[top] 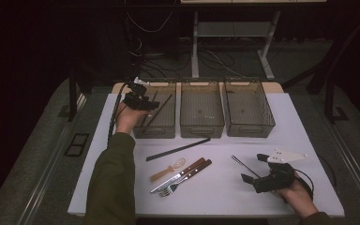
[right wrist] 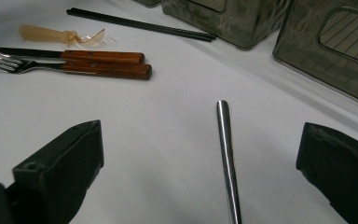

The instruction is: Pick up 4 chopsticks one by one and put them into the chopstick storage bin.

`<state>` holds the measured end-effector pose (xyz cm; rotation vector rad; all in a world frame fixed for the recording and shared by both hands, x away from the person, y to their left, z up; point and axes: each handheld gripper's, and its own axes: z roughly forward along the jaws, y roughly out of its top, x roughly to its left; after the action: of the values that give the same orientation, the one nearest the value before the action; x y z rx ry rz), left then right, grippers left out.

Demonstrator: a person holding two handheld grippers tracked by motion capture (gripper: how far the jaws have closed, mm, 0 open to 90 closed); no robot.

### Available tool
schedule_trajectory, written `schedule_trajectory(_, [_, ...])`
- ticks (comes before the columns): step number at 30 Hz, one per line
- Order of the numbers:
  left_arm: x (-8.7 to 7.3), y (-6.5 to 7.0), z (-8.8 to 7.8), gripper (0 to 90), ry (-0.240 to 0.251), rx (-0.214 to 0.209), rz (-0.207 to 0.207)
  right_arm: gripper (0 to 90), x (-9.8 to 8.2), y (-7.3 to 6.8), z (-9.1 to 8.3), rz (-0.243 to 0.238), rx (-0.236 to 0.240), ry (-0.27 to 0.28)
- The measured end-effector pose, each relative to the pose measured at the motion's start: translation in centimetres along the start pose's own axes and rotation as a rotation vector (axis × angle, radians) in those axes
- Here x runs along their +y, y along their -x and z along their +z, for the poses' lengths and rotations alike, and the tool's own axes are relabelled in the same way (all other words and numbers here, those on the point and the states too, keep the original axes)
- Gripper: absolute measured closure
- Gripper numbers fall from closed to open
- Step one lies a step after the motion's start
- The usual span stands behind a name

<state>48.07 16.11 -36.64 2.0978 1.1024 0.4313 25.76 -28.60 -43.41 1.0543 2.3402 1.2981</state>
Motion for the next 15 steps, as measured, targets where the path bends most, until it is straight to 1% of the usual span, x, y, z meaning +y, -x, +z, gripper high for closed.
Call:
schedule_trajectory(3, [0.0, 0.3, -1.0, 38.6, 0.022, -0.018, 0.010, 0.9, 0.0, 0.0, 0.0, -0.001, -0.002, -0.001])
schedule_trajectory(6, [0.0, 0.7, -2.0, 36.3, 0.035, -0.047, 0.029, 0.9, 0.0, 0.0, 0.1, -0.001, -0.001, -0.001])
schedule_trajectory(10, [-0.6, 1.7, -3.3, 34.7, 0.068, -0.068, 0.040, 0.9, 0.0, 0.0, 0.0, -0.001, -0.001, -0.001])
schedule_trajectory(12, [-1.1, 2.2, -3.8, 33.5, 0.074, -0.088, 0.050, 0.9, 0.0, 0.0, 0.1, 0.000, -0.002, 0.000])
schedule_trajectory(15, [-1.9, 2.8, -4.3, 30.7, 0.067, -0.110, 0.062, 0.9, 0.0, 0.0, 0.1, -0.002, -0.002, -0.001])
